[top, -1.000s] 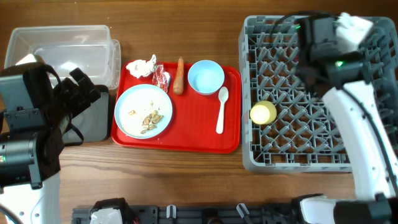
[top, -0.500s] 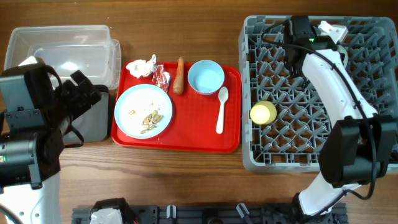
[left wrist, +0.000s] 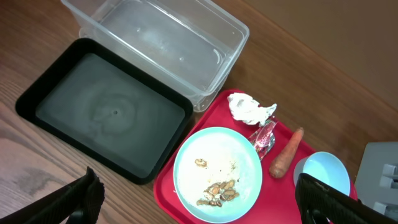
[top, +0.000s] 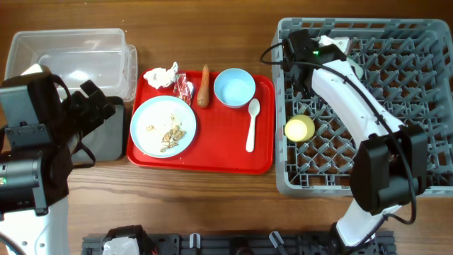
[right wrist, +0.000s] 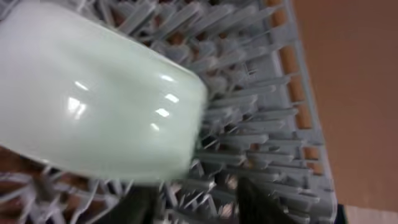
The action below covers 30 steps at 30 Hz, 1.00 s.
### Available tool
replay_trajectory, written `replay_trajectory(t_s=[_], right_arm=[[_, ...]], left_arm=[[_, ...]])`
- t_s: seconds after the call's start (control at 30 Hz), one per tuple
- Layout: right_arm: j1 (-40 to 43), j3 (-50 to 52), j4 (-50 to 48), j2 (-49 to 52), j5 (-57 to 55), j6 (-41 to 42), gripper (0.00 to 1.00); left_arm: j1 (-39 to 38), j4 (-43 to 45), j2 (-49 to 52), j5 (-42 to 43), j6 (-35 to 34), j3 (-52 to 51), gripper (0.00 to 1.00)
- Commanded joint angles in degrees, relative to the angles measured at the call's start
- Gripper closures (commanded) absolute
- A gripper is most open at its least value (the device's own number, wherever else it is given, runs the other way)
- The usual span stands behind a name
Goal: Sort waste into correct bins and load items into the dishwasher rack
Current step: 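Carry the green bowl into the rack and release it upside down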
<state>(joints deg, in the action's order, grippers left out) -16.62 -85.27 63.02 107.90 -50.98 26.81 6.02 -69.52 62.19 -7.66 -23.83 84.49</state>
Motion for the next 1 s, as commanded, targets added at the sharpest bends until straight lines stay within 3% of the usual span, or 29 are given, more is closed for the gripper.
replay_trajectory(t_s=[0.0, 0.17, 0.27, 0.4, 0.5, 0.7, 0.77, 0.8, 0.87, 0.97], right_arm=[[-0.70, -3.41, 0.04, -7.80, 13.77, -1.44, 0.50], [-5.03, -3.43, -4.44, -13.62, 48.63, -8.24, 0.50], [-8.00, -2.73, -8.33, -12.81, 57.48, -8.74, 0.50], [-10.60, -1.99, -12.94, -7.63, 58.01, -6.67, 0.50], [-10.49, -1.99, -13.64, -0.50, 51.15, -1.57, 0.50], [-10.43, -1.99, -18.93, 9.97, 52.59, -1.90, 0.51], [-10.43, -1.99, -19.37, 11.19, 54.01, -2.86, 0.69], [-10.40, -1.99, -19.52, 11.26, 53.57, -2.80, 0.82], [-10.40, -2.29, -20.02, 11.13, 52.89, -2.80, 0.96], [-10.40, -3.48, -19.50, 10.19, 50.95, -2.78, 0.96]], left_arm=[[0.26, 0.02, 0.02, -0.76, 0.70, 0.17, 0.00], [0.26, 0.02, 0.02, -0.76, 0.70, 0.17, 0.00], [0.26, 0.02, 0.02, -0.76, 0.70, 0.17, 0.00], [0.26, 0.02, 0.02, -0.76, 0.70, 0.17, 0.00], [0.26, 0.00, 0.02, -0.76, 0.70, 0.17, 0.00], [0.26, -0.04, 0.02, -0.76, 0.70, 0.17, 0.00], [0.26, 0.00, 0.02, -0.76, 0.70, 0.17, 0.00], [0.26, 0.00, 0.02, -0.76, 0.70, 0.17, 0.00], [0.26, -0.02, 0.02, -0.76, 0.70, 0.17, 0.00], [0.26, -0.07, 0.02, -0.76, 0.70, 0.17, 0.00]])
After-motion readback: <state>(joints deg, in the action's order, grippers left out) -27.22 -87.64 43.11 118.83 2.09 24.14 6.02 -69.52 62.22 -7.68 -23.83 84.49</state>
